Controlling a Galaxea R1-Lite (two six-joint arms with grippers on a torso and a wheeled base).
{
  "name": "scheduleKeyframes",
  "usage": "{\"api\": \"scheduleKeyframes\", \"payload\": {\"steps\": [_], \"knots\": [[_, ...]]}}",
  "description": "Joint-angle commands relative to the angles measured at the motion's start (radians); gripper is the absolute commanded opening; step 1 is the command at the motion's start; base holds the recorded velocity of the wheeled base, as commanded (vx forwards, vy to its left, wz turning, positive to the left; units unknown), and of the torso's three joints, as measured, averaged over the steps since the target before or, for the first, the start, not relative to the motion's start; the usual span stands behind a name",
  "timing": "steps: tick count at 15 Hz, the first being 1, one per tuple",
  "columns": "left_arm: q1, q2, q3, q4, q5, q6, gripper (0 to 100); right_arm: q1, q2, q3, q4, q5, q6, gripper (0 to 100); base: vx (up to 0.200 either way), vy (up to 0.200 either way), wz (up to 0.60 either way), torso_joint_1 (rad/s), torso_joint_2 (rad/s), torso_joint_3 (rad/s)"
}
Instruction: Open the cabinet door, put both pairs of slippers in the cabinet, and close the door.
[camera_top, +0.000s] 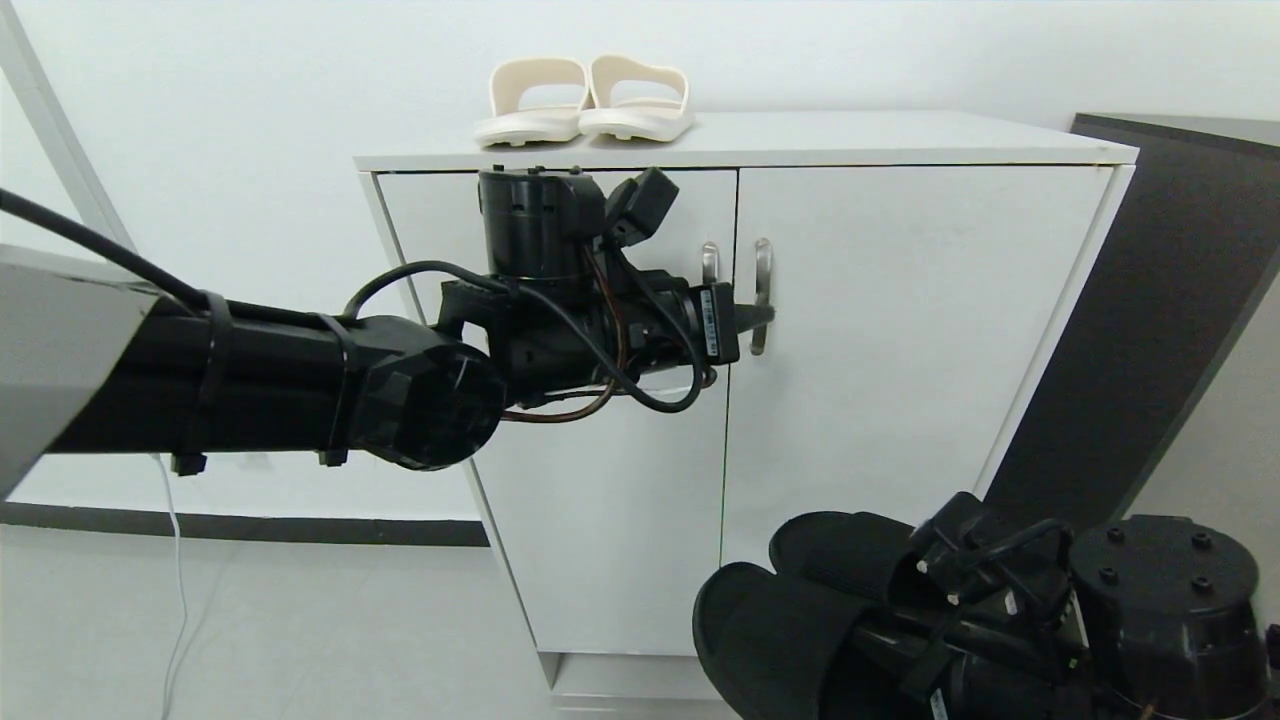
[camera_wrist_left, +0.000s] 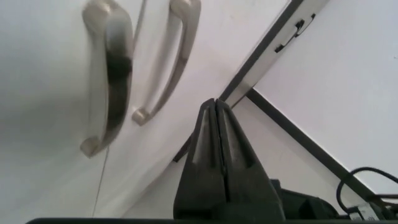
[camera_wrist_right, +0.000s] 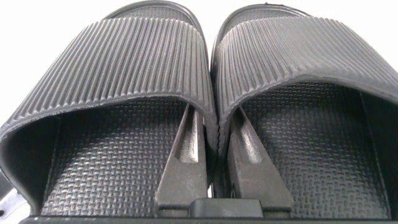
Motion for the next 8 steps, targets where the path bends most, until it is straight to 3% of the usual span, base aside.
{"api": "scheduleKeyframes", "payload": {"steps": [1,2,3,8], "knots": [[0.002,-0.027,0.010,0.005,0.001,-0.001,0,0.001,0.003,0.000,0.000,0.000,0.000,0,0.000,0.000,0.00,0.000,0.00,0.000],[0.002,-0.036,0.019,0.005,0.002,0.005,0,0.001,0.003,0.002,0.000,0.000,0.000,0,0.000,0.000,0.00,0.000,0.00,0.000],[0.002,-0.041,0.018,0.006,0.001,0.004,100,0.001,0.003,0.002,0.000,0.000,0.000,0,0.000,0.000,0.00,0.000,0.00,0.000],[0.002,-0.030,0.016,0.000,-0.005,0.005,100,0.001,0.005,0.003,0.002,-0.002,0.000,0,0.000,0.000,0.00,0.000,0.00,0.000]]}}
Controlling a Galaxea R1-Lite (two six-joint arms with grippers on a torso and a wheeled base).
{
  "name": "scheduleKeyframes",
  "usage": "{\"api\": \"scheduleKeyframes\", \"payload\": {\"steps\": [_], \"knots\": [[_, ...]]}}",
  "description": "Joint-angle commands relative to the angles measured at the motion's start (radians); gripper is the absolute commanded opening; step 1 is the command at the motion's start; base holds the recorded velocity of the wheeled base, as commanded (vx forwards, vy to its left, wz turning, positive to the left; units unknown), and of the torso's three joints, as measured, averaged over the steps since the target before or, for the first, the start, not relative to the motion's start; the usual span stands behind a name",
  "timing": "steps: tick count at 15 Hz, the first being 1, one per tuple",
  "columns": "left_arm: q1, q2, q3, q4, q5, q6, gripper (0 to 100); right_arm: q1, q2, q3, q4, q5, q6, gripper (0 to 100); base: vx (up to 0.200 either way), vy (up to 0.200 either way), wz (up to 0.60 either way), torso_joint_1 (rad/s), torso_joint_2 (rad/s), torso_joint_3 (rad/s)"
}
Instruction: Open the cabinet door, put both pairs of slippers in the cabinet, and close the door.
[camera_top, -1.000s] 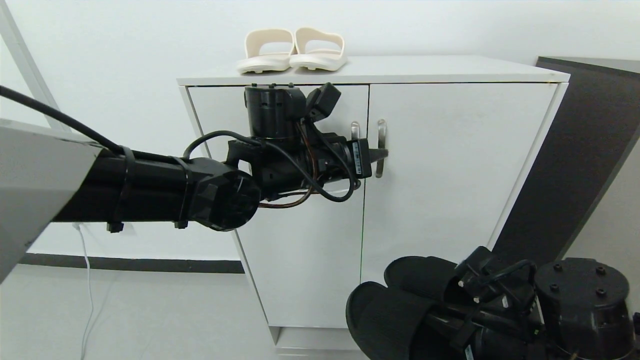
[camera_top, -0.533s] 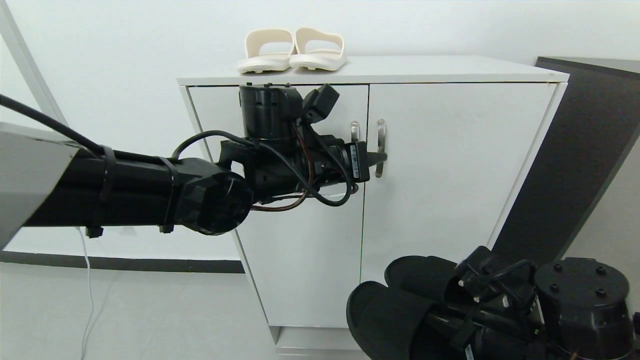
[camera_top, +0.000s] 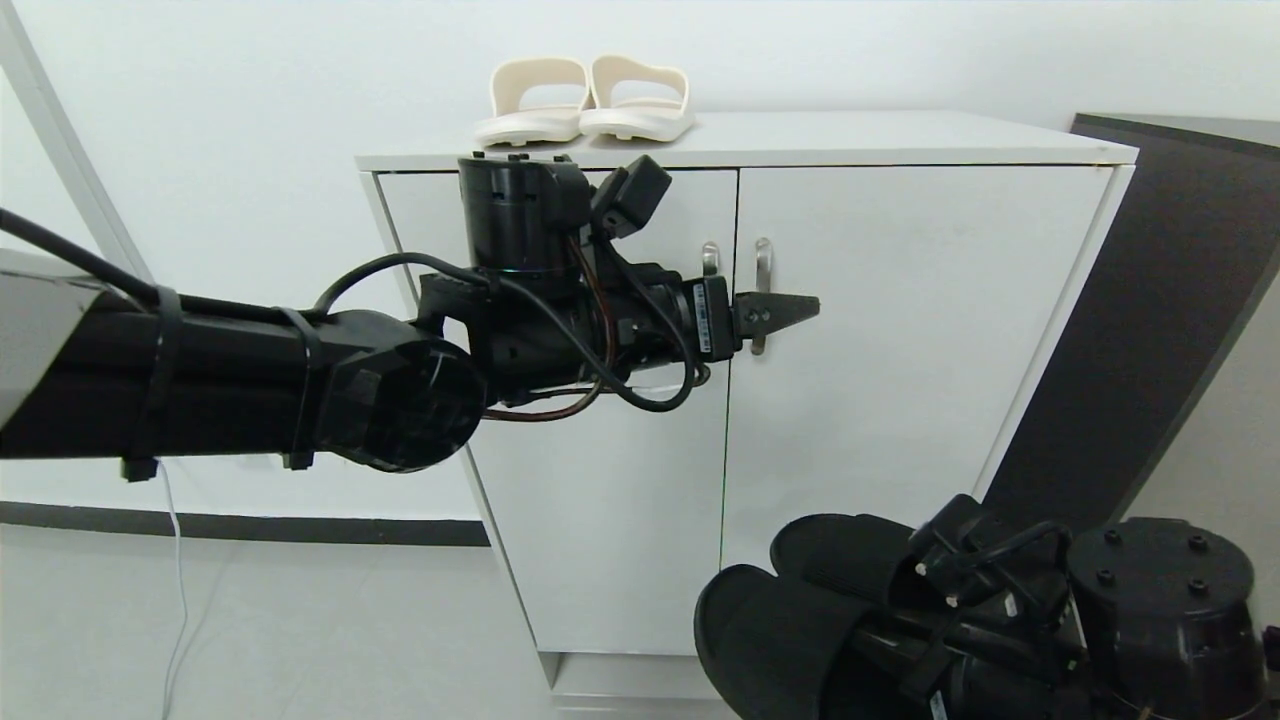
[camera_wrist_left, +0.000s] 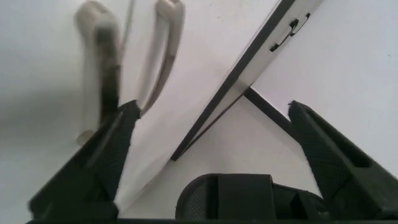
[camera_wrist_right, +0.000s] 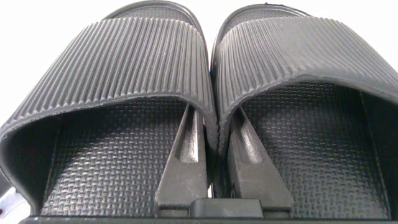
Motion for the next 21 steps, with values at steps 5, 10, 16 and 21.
{"api": "scheduleKeyframes", "payload": {"steps": [5,10,16,21], "knots": [[0.001,0.043,-0.057,-0.002,-0.008,-0.001,100,0.000,0.003,0.000,0.000,0.001,0.000,0,0.000,0.000,0.00,0.000,0.00,0.000],[-0.002,0.107,-0.141,0.004,-0.008,-0.001,100,0.000,0.013,0.003,-0.002,0.002,0.000,0,0.000,0.000,0.00,0.000,0.00,0.000],[-0.004,0.130,-0.164,0.003,-0.008,-0.004,0,0.000,0.013,0.004,0.000,0.002,0.000,0,0.000,0.000,0.00,0.000,0.00,0.000],[-0.004,0.121,-0.148,0.003,-0.008,-0.004,0,0.000,0.023,0.011,-0.002,0.005,0.000,0,0.000,0.000,0.00,0.000,0.00,0.000]]}}
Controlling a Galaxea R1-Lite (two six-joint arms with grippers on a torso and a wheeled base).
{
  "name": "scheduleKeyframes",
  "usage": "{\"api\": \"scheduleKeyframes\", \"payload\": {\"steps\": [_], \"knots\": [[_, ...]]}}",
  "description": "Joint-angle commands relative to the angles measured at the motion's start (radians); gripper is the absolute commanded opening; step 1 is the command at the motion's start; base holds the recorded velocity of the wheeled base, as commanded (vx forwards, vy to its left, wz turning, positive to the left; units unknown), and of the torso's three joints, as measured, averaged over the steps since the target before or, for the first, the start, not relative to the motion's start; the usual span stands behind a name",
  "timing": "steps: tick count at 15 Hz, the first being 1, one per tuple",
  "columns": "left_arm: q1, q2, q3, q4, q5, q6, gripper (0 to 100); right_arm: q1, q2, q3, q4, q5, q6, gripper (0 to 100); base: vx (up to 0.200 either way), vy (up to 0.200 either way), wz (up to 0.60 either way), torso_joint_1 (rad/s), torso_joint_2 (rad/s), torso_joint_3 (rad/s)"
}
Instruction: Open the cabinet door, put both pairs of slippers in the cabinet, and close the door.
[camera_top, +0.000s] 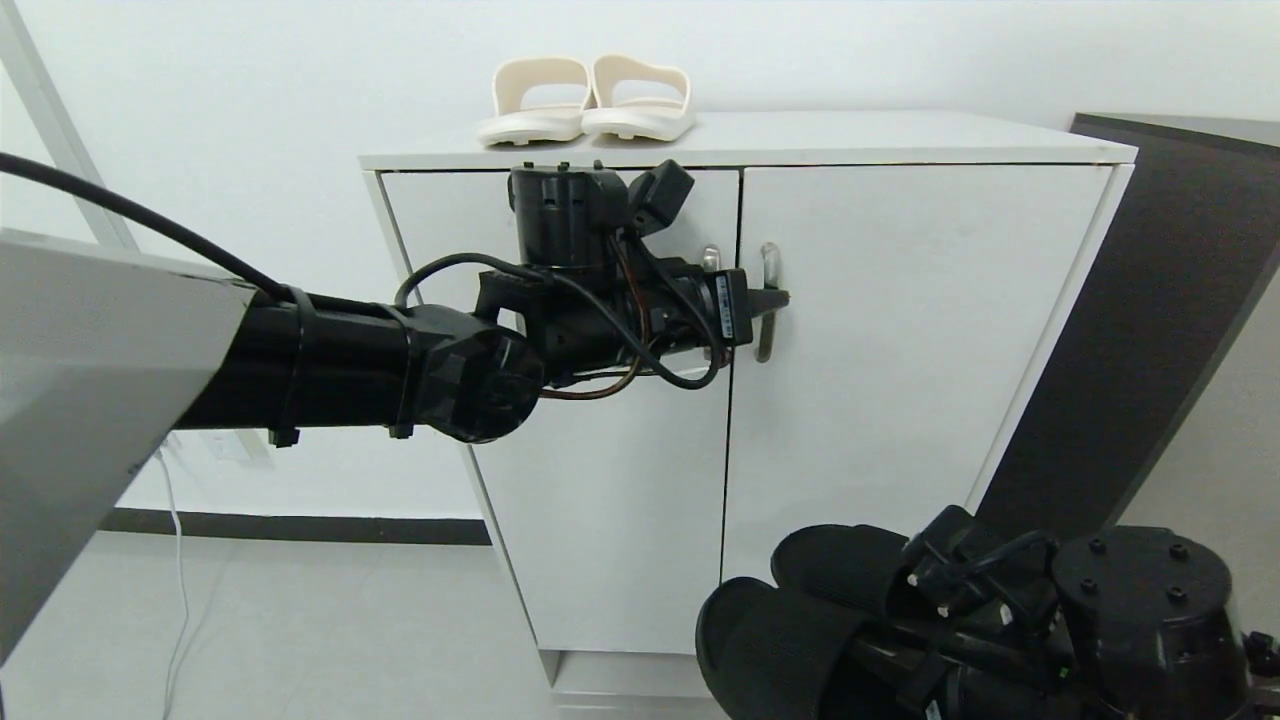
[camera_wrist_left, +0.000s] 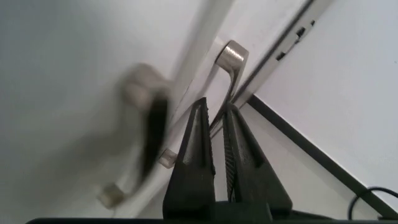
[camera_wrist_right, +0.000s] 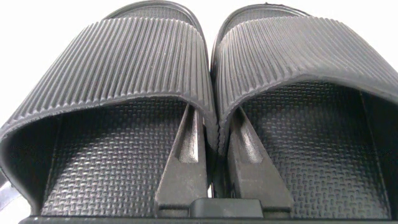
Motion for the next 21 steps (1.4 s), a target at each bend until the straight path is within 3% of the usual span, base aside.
{"api": "scheduleKeyframes", "payload": {"steps": [1,4,8,15,17,21], "knots": [[-0.001,-0.011,0.013,-0.002,-0.001,-0.003,0,0.001,0.005,0.000,0.000,0.002,0.000,0,0.000,0.000,0.00,0.000,0.00,0.000],[-0.003,-0.043,0.065,-0.008,-0.001,-0.001,0,0.001,-0.001,0.008,0.000,0.019,0.002,0,0.000,0.000,0.00,0.000,0.00,0.000],[-0.030,-0.135,0.212,-0.073,-0.003,-0.001,0,0.002,-0.046,0.055,0.000,0.139,-0.021,0,0.000,0.000,0.00,0.000,0.00,0.000],[-0.064,-0.316,0.398,-0.077,0.000,-0.003,0,0.011,-0.050,0.077,0.000,0.154,-0.055,0,0.000,0.000,0.00,0.000,0.00,0.000],[-0.058,-0.329,0.404,-0.077,0.009,-0.004,0,0.011,-0.047,0.077,0.000,0.154,-0.060,0,0.000,0.000,0.00,0.000,0.00,0.000],[0.006,-0.290,0.382,-0.077,0.003,-0.012,0,0.011,-0.044,0.077,0.000,0.146,-0.069,0,0.000,0.000,0.00,0.000,0.00,0.000]]}}
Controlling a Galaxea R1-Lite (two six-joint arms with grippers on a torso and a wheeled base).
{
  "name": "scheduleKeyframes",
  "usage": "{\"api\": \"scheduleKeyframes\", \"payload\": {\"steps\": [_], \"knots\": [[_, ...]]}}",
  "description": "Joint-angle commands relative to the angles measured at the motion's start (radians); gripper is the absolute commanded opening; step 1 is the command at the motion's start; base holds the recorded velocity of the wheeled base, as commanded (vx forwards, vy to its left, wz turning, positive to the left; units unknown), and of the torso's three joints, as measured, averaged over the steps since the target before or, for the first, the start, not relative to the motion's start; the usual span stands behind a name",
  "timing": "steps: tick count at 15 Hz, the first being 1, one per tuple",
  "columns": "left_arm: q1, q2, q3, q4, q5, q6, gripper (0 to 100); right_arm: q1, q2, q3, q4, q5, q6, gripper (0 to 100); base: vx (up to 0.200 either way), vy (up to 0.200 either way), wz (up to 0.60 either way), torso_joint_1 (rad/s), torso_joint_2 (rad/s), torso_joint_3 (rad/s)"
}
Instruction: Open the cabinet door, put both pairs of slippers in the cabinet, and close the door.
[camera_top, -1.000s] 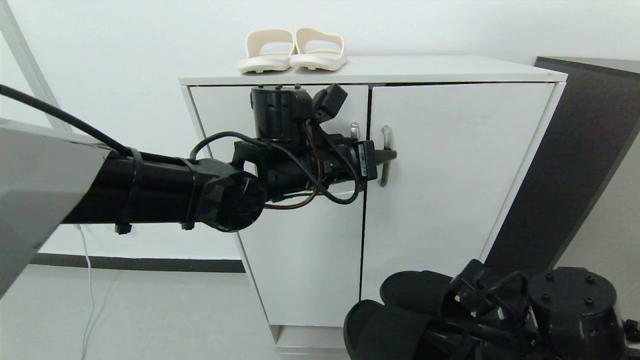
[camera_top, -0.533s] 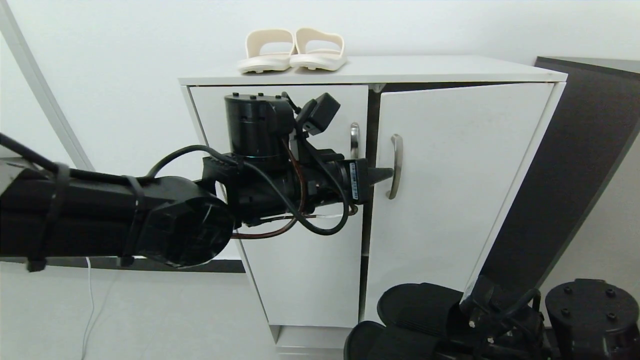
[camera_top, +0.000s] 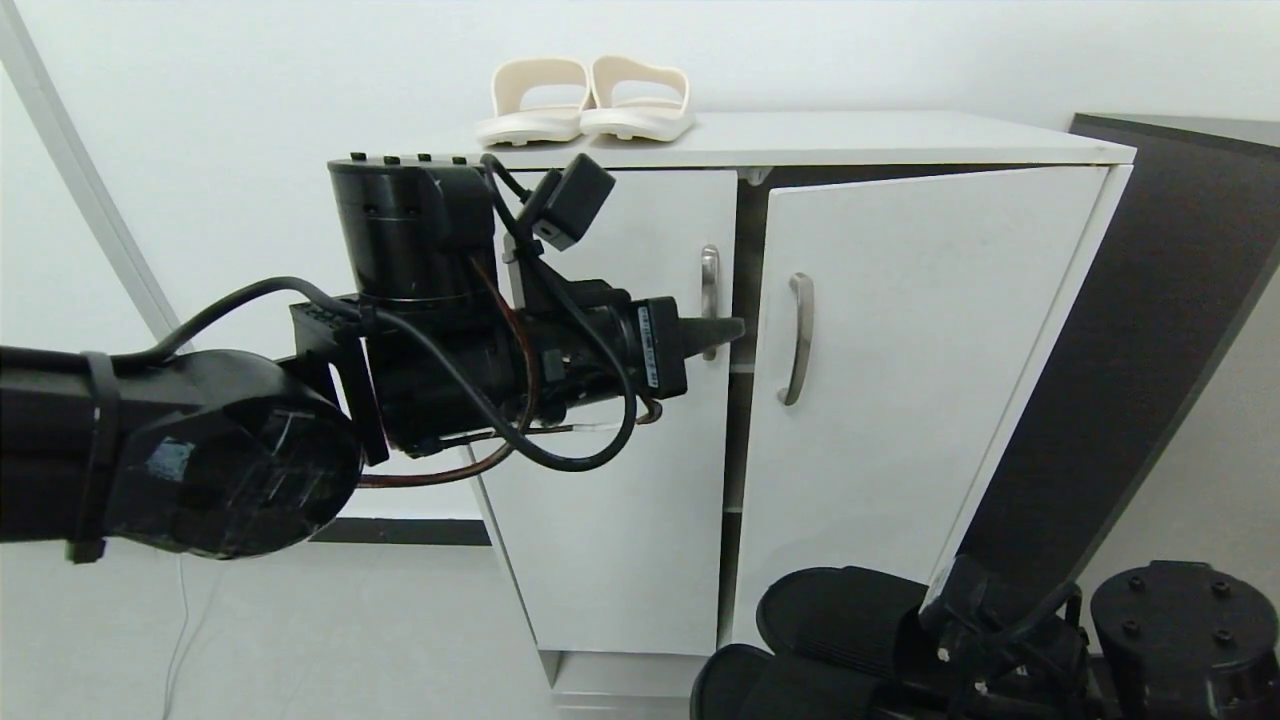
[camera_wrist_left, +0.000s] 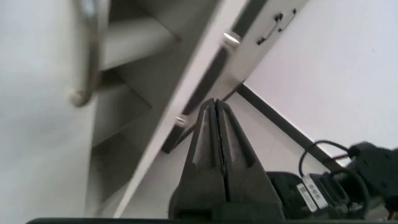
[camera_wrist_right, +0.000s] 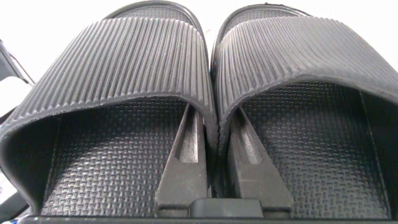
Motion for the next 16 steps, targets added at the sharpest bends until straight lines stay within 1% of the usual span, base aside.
{"api": "scheduleKeyframes", "payload": {"steps": [1,3,5,8,9,11,16], "knots": [[0.026,0.033,-0.028,-0.001,-0.003,-0.017,0,0.001,0.002,0.000,0.000,0.001,0.000,0,0.000,0.000,0.00,0.000,0.00,0.000],[0.035,0.063,-0.073,-0.001,-0.003,-0.049,0,0.001,0.002,-0.002,0.000,-0.001,0.000,0,0.000,0.000,0.00,0.000,0.00,0.000],[0.037,0.129,-0.140,-0.012,-0.003,-0.058,0,0.001,0.002,0.000,0.000,-0.001,0.000,0,0.000,0.000,0.00,0.000,0.00,0.000],[0.035,0.244,-0.234,-0.073,0.003,-0.058,0,0.001,0.002,0.000,0.000,-0.001,0.000,0,0.000,0.000,0.00,0.000,0.00,0.000],[0.035,0.272,-0.257,-0.076,0.002,-0.058,0,0.002,0.002,0.000,0.000,-0.003,-0.001,0,0.000,0.000,0.00,0.000,0.00,0.000],[0.028,0.292,-0.277,-0.080,-0.001,-0.058,0,0.015,0.008,0.001,0.003,-0.001,-0.001,0,0.000,0.000,0.00,0.000,0.00,0.000],[0.023,0.292,-0.272,-0.080,0.003,-0.060,0,0.024,0.022,0.001,0.002,-0.003,0.000,0,0.000,0.000,0.00,0.000,0.00,0.000]]}}
